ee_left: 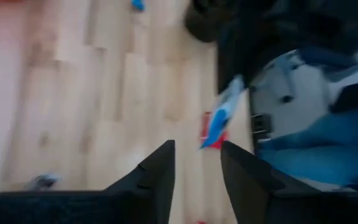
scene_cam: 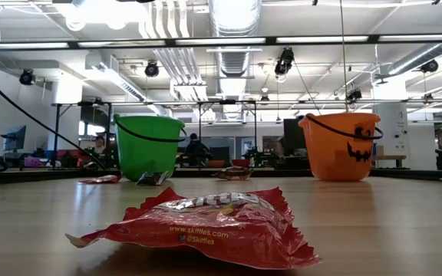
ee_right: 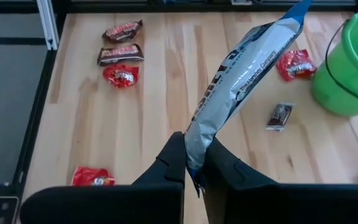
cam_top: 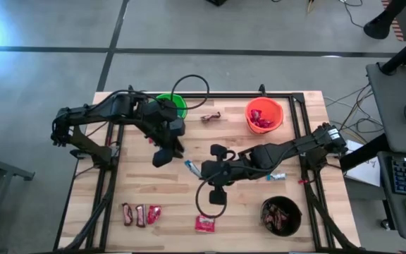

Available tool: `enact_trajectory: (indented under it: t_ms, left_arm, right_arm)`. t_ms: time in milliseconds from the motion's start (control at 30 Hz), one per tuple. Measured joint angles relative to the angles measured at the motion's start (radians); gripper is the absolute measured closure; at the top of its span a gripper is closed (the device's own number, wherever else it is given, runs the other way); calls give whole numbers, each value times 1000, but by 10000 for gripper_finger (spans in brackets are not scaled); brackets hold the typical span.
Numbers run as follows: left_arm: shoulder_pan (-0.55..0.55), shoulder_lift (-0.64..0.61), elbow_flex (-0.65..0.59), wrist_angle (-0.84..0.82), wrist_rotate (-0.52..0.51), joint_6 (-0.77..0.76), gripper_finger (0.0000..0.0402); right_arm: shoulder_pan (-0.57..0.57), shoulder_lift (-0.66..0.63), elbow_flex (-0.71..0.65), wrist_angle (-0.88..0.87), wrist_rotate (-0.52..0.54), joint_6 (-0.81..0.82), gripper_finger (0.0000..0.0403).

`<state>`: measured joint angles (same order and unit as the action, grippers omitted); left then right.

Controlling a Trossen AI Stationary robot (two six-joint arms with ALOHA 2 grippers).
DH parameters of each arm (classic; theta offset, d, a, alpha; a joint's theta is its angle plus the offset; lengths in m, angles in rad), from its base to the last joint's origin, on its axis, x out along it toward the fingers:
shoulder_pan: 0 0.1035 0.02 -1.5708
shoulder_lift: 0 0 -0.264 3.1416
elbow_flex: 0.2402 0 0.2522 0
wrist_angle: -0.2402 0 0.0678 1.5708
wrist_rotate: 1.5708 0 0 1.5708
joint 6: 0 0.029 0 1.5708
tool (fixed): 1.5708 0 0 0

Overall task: Sort candy
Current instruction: Put the white candy into the green bucket

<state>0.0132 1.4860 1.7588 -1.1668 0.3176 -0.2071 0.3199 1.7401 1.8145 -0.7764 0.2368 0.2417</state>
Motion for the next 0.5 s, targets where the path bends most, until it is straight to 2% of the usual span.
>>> enact_trajectory:
  t_ms: [167, 333, 500]
  left_arm:
    - [2, 0, 0, 49, 86, -59, 259]
    - [1, 0, -1, 50, 89, -68, 236]
    - [2, 11, -11, 71, 95, -68, 231]
  right_arm:
    - [-2, 0, 6, -1, 0, -26, 390]
    - [-5, 0, 38, 3, 1, -54, 390]
    - [-10, 0, 83, -4, -5, -84, 390]
